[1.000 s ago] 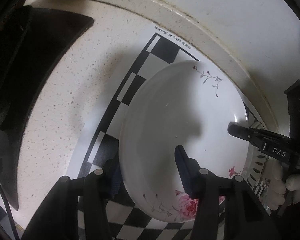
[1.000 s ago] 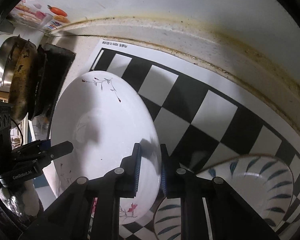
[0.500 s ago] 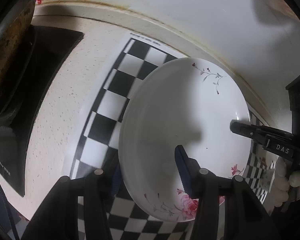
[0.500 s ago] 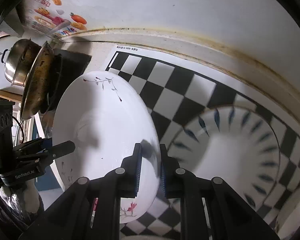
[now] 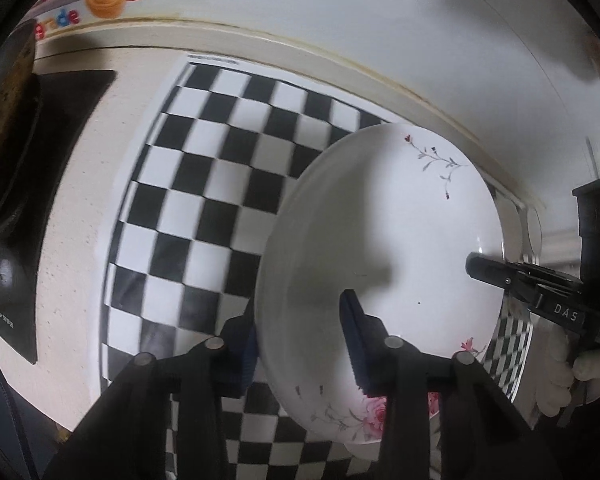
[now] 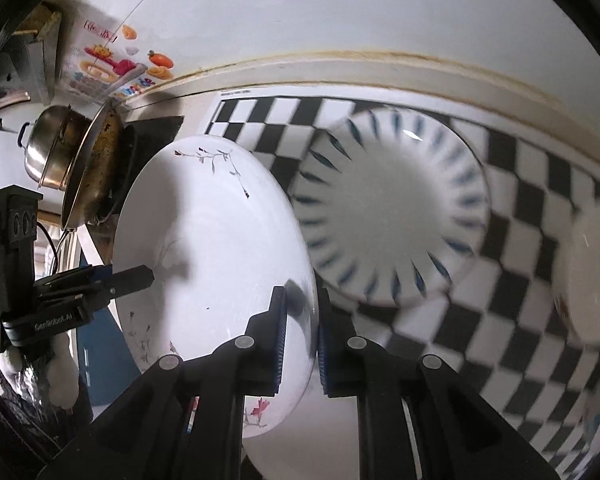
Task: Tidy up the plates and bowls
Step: 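Lift the stacked plates with both tools and carry them along the counter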
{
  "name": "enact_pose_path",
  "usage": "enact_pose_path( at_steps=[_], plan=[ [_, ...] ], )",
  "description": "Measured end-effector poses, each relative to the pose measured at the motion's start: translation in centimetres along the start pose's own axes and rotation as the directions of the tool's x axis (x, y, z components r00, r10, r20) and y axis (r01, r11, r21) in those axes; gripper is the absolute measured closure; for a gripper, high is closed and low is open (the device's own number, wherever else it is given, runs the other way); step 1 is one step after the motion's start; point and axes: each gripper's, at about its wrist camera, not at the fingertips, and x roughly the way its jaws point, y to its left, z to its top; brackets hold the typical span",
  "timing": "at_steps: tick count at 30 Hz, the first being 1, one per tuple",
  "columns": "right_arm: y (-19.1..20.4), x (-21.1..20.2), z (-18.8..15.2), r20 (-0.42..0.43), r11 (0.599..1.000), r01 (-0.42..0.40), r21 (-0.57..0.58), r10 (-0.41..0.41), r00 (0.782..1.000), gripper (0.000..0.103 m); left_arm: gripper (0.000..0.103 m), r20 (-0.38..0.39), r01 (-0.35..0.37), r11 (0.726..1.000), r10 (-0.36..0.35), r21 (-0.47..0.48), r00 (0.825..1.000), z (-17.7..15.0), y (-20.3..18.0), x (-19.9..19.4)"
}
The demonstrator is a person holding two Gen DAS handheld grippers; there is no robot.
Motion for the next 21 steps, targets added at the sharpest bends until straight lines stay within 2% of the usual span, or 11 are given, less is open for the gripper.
enact_pose_path(
  at_steps=[10,16,21],
  plan=[
    [-4.8,-3.0,-9.5,0.045,0.992,-0.016,0.127,0.01,0.999,0.091,0.071,-0.103,0.027,0.995,-0.017,0.093,0.994,-3.4,-4.0,3.6],
    [-8.0,-2.3,-15.7,0.025,0.978,-0.027,0.208,0.022,0.999,0.091,0.071,-0.186,0.023,0.99,0.003,0.14,0.983,-6.3,-6.8,6.4],
    [-10.4,-1.5,-19.2,0.016,0.962,-0.039,0.269,0.036,0.999,0.091,0.074,-0.232,-0.003,0.982,0.048,0.191,0.972,-8.0,-8.6,8.4]
  ],
)
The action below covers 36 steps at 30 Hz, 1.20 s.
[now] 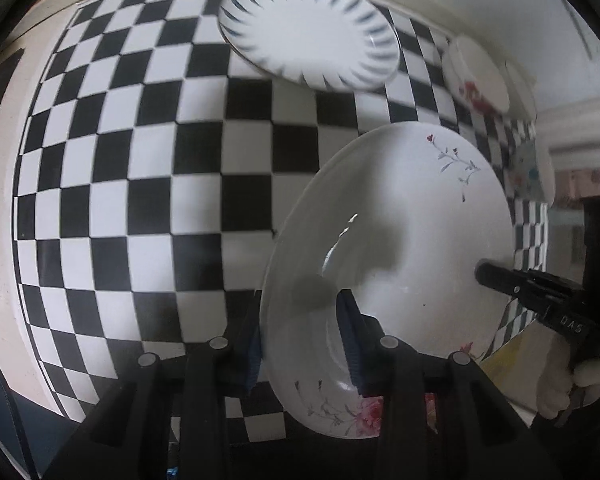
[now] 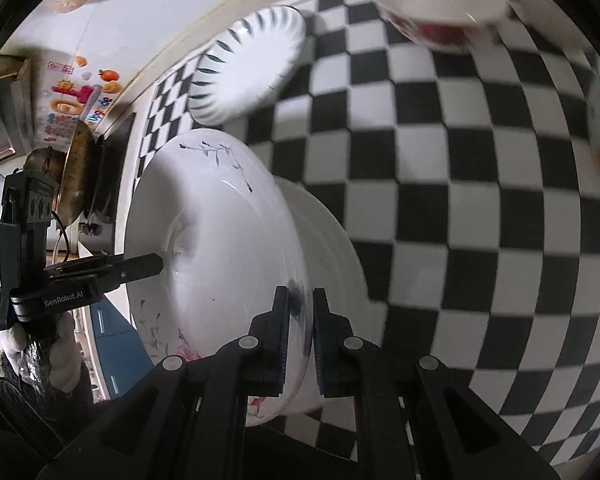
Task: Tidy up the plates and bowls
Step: 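Lift the stacked plates with both tools and carry them along the counter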
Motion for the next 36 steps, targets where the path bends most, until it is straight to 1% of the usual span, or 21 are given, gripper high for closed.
enact_pose_path(
  at_steps=[3,9,16,21,25,28,32,36],
  plan=[
    [-1.3,0.2,-1.0,-0.003,1.0,0.002,0.021,-0.002,1.0,0.091,0.078,-0.027,-0.01,1.0,0.011,0.015,1.0,-0.6,-0.7,1.0],
    [-2.1,0.6,-1.4,-0.008,1.0,0.004,0.031,-0.004,1.0,0.091,0.078,-0.047,-0.025,1.0,0.026,0.019,0.999,-1.1,-1.3,2.1],
    [-2.2,1.3,-1.1,-0.017,0.999,0.008,0.042,-0.007,1.0,0.091,0.078,-0.056,-0.027,1.0,0.027,0.006,0.998,-1.1,-1.0,3.0],
    [-1.9,1.5,-0.9,-0.025,0.999,0.004,0.042,-0.003,1.0,0.091,0.078,-0.066,-0.022,1.0,0.021,-0.014,0.998,-1.4,-0.2,3.2],
    [-1.4,2.1,-0.8,-0.038,0.999,0.024,0.028,-0.023,0.999,0.091,0.079,-0.073,-0.013,0.999,0.011,-0.031,0.997,-1.5,0.4,3.3],
    [-1.3,2.1,-0.7,-0.032,0.999,0.027,0.044,-0.025,0.999,0.091,0.079,-0.073,-0.012,0.999,0.009,-0.031,0.997,-1.4,0.5,3.2],
    [-1.0,2.3,-0.6,-0.034,0.998,0.043,0.038,-0.042,0.999,0.091,0.079,-0.074,-0.009,0.999,0.007,-0.034,0.997,-1.3,0.5,3.2],
    [-0.9,2.5,-0.4,-0.047,0.997,0.057,0.05,-0.054,0.997,0.09,0.079,-0.074,-0.01,0.999,0.006,-0.044,0.997,-1.4,0.6,3.1]
  ],
)
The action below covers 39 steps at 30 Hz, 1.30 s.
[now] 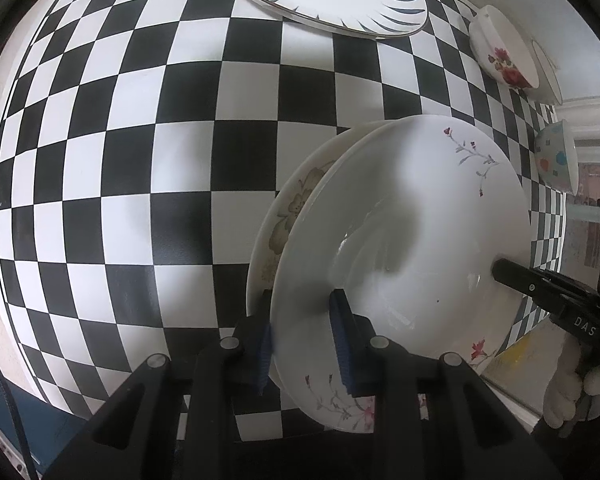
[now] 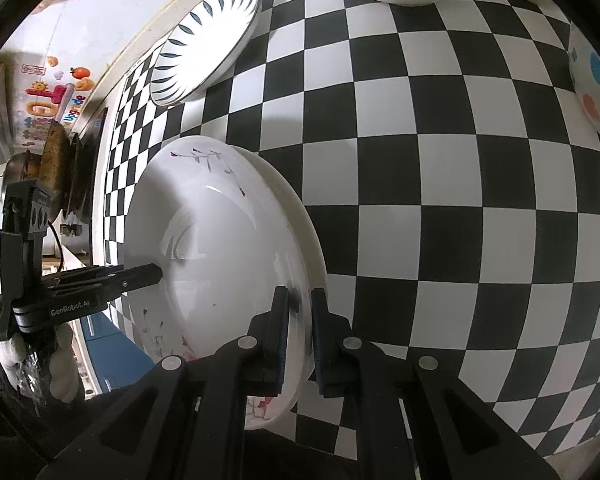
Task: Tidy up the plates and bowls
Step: 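Lower the plate stack onto the cloth and open both tools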
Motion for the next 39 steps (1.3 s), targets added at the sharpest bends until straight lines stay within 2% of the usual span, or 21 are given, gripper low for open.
enact_pose_path(
  at_steps=[9,18,21,25,27,29,30,32,34,36,38,39],
  plan=[
    [1.5,0.3,0.5,-0.03,0.995,0.095,-0.003,-0.095,0.995,0.085,0.076,-0.012,-0.024,1.0,0.024,-0.002,1.0,-0.5,-0.3,-0.1],
    [1.9,0.6,1.0,-0.097,0.98,0.199,0.007,-0.197,0.975,0.081,0.077,-0.048,-0.046,0.999,0.046,-0.001,0.998,-0.8,-1.0,0.3],
    [1.5,0.6,1.1,-0.109,0.989,0.141,0.036,-0.137,0.985,0.081,0.076,-0.009,-0.084,0.997,0.083,-0.001,0.996,-0.9,-1.2,-0.9],
    [2.2,-0.7,1.4,-0.056,0.989,0.149,0.019,-0.148,0.987,0.08,0.076,0.1,-0.149,0.988,0.145,0.027,0.984,-1.0,-1.4,-3.6],
    [2.7,-1.9,1.6,0.005,0.991,0.133,0.017,-0.133,0.991,0.073,0.076,0.165,-0.205,0.978,0.196,0.037,0.967,-0.7,-1.1,-4.9],
    [3.3,-3.0,2.2,0.075,0.991,0.131,0.015,-0.132,0.988,0.06,0.076,0.186,-0.227,0.974,0.219,0.017,0.958,-0.1,-0.4,-5.5],
    [3.6,-3.4,2.5,0.111,0.991,0.134,0.011,-0.134,0.985,0.059,0.076,0.192,-0.238,0.971,0.232,0.006,0.953,0.4,0.3,-5.7],
    [4.1,-3.9,3.5,0.179,0.988,0.154,0.001,-0.152,0.972,0.058,0.076,0.18,-0.266,0.964,0.265,-0.023,0.947,1.7,2.1,-5.5],
    [4.1,-3.7,5.0,0.204,0.98,0.198,0.0,-0.193,0.96,0.058,0.076,0.155,-0.295,0.954,0.299,-0.049,0.942,3.1,3.8,-4.7],
    [3.9,-2.8,6.6,0.182,0.975,0.222,0.003,-0.219,0.959,0.058,0.076,0.115,-0.323,0.945,0.327,-0.053,0.938,4.6,5.3,-3.4],
    [3.1,-1.1,8.7,0.114,0.973,0.227,0.032,-0.229,0.967,0.058,0.076,0.061,-0.318,0.947,0.321,-0.053,0.945,6.0,6.6,-1.7],
    [2.5,-0.6,9.5,0.088,0.974,0.224,0.044,-0.227,0.97,0.058,0.076,0.037,-0.334,0.94,0.337,-0.061,0.941,6.6,7.2,-0.9]
  ],
)
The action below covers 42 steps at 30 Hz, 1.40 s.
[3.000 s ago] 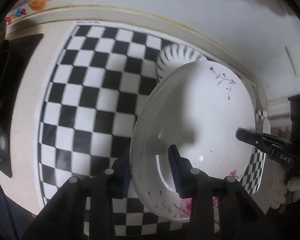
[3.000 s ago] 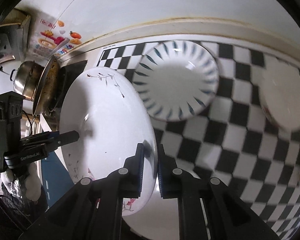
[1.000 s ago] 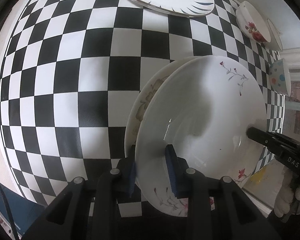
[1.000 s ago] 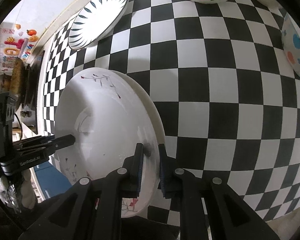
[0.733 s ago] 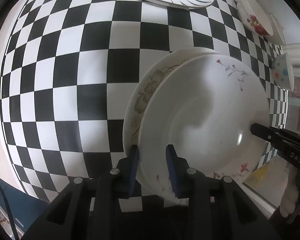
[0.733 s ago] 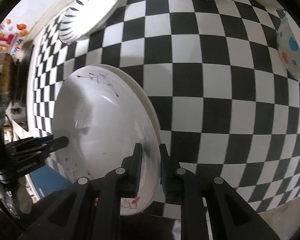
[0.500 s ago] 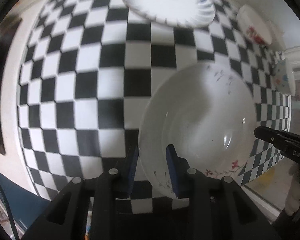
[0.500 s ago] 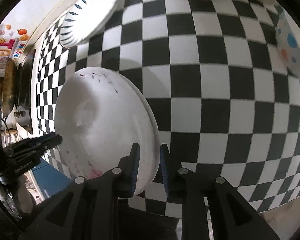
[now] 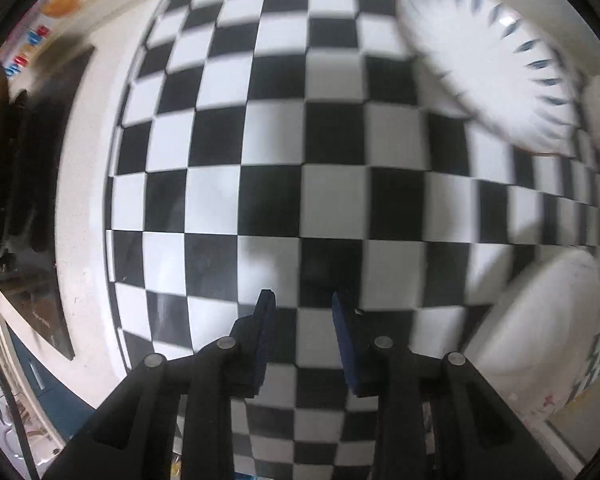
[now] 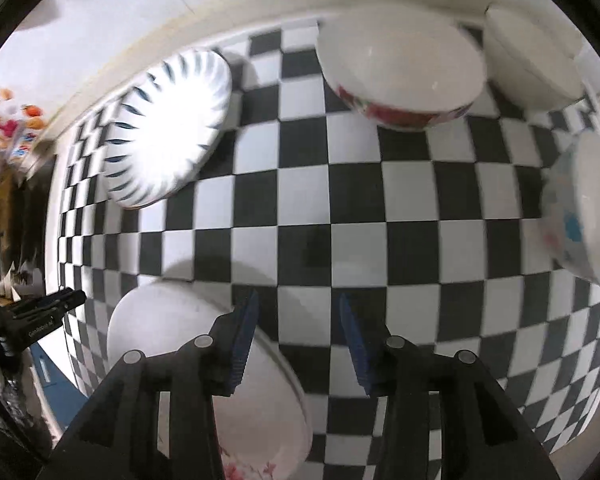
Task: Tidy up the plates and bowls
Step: 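Lower the plate stack onto the cloth and open both tools, then reach both tools to the blue-striped plate and close them on its rim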
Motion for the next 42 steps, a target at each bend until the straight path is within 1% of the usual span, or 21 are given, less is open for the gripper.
enact_pose_path(
  at_steps=[4,7,8,9,11,12,13,15,16,17,18,19,21,24,27,30,33,36,37,39,42],
  plan=[
    [-0.5,2.7,2.1,-0.078,0.998,0.062,-0.022,-0.064,0.995,0.058,0.073,-0.001,-0.002,1.0,0.002,0.015,1.0,1.1,-0.4,0.7],
    [-0.3,4.1,3.0,-0.135,0.997,0.062,-0.039,-0.066,0.989,0.056,0.072,-0.002,-0.018,0.999,0.019,0.039,1.0,1.2,-1.1,0.6],
    [-0.1,4.0,3.3,-0.126,0.997,0.063,-0.044,-0.068,0.99,0.055,0.071,0.003,-0.017,0.999,0.017,0.032,1.0,1.3,-1.3,0.6],
    [0.0,4.1,3.5,-0.128,0.997,0.067,-0.049,-0.073,0.989,0.054,0.065,0.008,-0.019,1.0,0.019,0.022,1.0,1.2,-1.2,0.6],
    [0.2,4.2,4.0,-0.145,0.996,0.073,-0.059,-0.081,0.986,0.05,0.046,-0.002,-0.032,0.999,0.032,-0.025,0.999,1.4,-0.2,0.8],
    [0.2,4.2,4.2,-0.156,0.996,0.069,-0.063,-0.078,0.985,0.048,0.026,-0.012,-0.045,0.997,0.044,-0.056,0.999,1.5,0.5,1.0],
    [0.3,4.3,4.5,-0.164,0.995,0.065,-0.07,-0.075,0.984,0.044,0.009,-0.014,-0.047,0.995,0.046,-0.093,0.999,1.7,1.4,1.4],
    [0.6,4.4,4.6,-0.175,0.995,0.056,-0.083,-0.07,0.982,0.036,0.005,0.012,0.037,0.99,-0.036,-0.137,0.999,1.7,2.7,2.0],
    [0.9,4.6,4.8,-0.185,0.994,0.052,-0.095,-0.069,0.98,0.031,0.005,0.012,0.083,0.986,-0.082,-0.142,0.997,1.6,3.1,2.2],
    [1.1,4.6,4.8,-0.193,0.992,0.061,-0.107,-0.081,0.978,0.031,0.006,0.007,0.102,0.984,-0.102,-0.143,0.995,1.7,3.3,2.3],
    [1.3,4.5,4.7,-0.2,0.99,0.077,-0.117,-0.099,0.975,0.031,0.013,0.008,0.103,0.985,-0.103,-0.138,0.995,1.7,3.4,2.2],
    [1.7,4.7,4.9,-0.213,0.987,0.096,-0.125,-0.122,0.969,0.031,0.034,0.022,0.101,0.988,-0.099,-0.12,0.995,1.8,3.1,1.7],
    [2.1,4.6,5.4,-0.224,0.991,0.091,-0.1,-0.111,0.968,0.032,0.063,0.058,0.127,0.988,-0.123,-0.091,0.991,2.5,2.7,0.1],
    [2.8,3.3,6.4,-0.187,0.998,0.001,-0.065,-0.013,0.982,0.032,0.063,0.13,0.22,0.973,-0.21,-0.067,0.969,4.0,2.0,-2.6],
    [3.9,1.2,8.3,-0.098,0.995,-0.093,-0.036,0.089,0.991,0.032,0.062,0.179,0.286,0.958,-0.278,-0.017,0.944,6.8,0.8,-4.8],
    [4.6,0.7,10.3,-0.061,0.983,-0.184,0.025,0.185,0.981,0.032,0.062,0.173,0.357,0.934,-0.349,-0.02,0.921,9.8,0.5,-4.8],
    [4.5,1.0,11.9,-0.038,0.973,-0.217,0.079,0.22,0.975,0.034,0.063,0.134,0.417,0.908,-0.409,-0.038,0.903,13.7,-0.1,-4.2],
    [4.1,1.6,13.7,-0.037,0.962,-0.241,0.125,0.248,0.968,0.039,0.064,0.119,0.415,0.909,-0.41,-0.018,0.904,16.1,-0.4,-3.2],
    [3.4,2.2,14.2,-0.04,0.963,-0.234,0.134,0.241,0.97,0.04,0.071,0.112,0.414,0.91,-0.411,-0.008,0.905,16.1,-0.9,-2.3],
    [3.7,3.1,14.6,-0.039,0.962,-0.231,0.148,0.239,0.97,0.042,0.078,0.093,0.409,0.912,-0.408,0.008,0.908,17.6,-1.9,-2.0],
    [2.8,3.8,14.4,-0.043,0.958,-0.229,0.17,0.239,0.97,0.05,0.085,0.082,0.4,0.916,-0.4,0.015,0.913,18.6,-2.0,-1.6]
  ],
)
